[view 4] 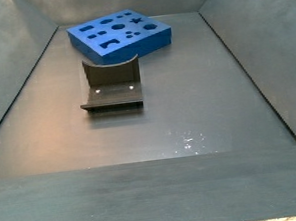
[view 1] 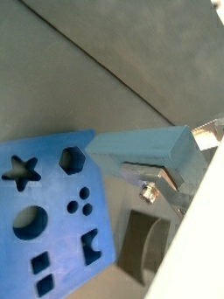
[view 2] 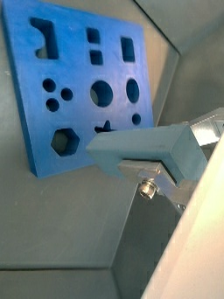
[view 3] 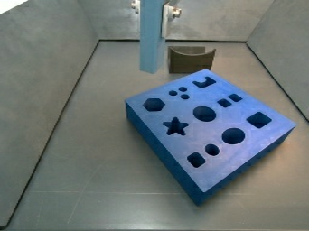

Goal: Pick up the rectangle object. Move up. Move to above the board. Insert the rectangle object.
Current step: Insert the rectangle object.

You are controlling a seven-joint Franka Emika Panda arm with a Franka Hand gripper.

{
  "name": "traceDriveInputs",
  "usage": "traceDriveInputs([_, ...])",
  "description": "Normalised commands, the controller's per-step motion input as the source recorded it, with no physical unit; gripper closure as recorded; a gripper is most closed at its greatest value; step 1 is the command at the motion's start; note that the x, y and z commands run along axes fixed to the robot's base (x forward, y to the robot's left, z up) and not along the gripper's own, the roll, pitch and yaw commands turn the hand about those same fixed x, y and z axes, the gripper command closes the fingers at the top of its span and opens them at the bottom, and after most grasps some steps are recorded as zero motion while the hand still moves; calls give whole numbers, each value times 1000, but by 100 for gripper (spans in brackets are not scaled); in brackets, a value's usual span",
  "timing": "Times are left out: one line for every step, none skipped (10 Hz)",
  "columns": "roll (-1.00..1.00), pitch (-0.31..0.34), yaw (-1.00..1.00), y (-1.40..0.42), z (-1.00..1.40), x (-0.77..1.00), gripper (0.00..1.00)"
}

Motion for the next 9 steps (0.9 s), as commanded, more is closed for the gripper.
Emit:
traceDriveInputs([0,0,-574,-54,-29,0,100])
traceDriveInputs([0,26,0,0,0,3,100])
traceDriveInputs([0,0,0,-34,0,0,100])
traceDriveInputs([-17,-71,0,-94,-86,100,100])
traceDriveInputs([-9,-394,0,-289,0,200,100])
traceDriveInputs([0,-411,206,-386,0,620,100])
traceDriveInputs([0,-254,169,-354,-29,743,100])
traceDriveInputs([0,-277,166,-371,-26,720,100])
traceDriveInputs([-220,-17,0,0,0,137,100])
